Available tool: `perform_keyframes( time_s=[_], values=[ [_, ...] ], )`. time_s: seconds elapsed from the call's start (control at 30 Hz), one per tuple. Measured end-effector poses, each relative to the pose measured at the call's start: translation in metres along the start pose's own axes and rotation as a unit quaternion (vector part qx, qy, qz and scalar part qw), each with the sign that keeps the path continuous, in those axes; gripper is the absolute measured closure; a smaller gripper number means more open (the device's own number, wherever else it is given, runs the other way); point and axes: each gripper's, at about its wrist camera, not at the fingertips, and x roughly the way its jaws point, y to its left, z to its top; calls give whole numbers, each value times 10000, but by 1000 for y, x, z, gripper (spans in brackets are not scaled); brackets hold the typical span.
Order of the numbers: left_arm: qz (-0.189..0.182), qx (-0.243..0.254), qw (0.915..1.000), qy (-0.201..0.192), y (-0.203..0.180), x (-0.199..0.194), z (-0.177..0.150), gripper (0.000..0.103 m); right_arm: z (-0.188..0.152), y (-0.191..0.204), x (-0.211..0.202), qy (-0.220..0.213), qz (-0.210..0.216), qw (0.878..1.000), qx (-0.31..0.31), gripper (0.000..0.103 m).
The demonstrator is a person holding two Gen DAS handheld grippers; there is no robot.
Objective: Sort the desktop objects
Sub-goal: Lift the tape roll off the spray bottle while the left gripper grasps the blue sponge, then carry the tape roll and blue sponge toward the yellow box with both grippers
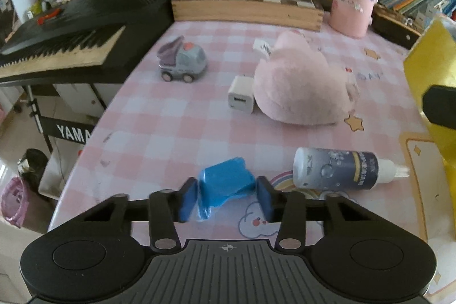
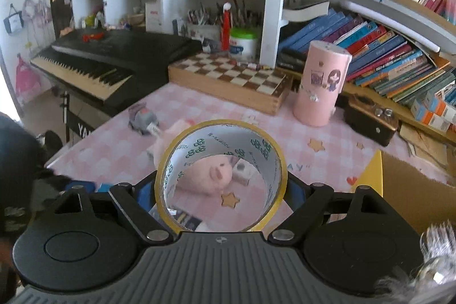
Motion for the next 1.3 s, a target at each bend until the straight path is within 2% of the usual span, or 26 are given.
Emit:
perform_keyframes(
  time_s=[0.23,0.47,0.63,0.9,1.3],
  values=[
    [-133,-86,9997,-174,7,-11,-4,65,-9,8,-5,235,54,9997,55,18],
    [-460,-259,9961,-700,26,-69,-7,65,-19,15,-18,442,-5,9984,364,18],
    [-624,-155,9935,-943,35,-103,-20,65,-30,25,-37,406,-53,9978,528,18],
    [-938,-11,9898,-1069,39,-136,-58,65,-54,52,-74,368,-172,9965,734,18],
    [-1136,293,9856,-1216,49,-194,-129,65,-105,106,-136,372,-238,9947,923,18]
  ],
)
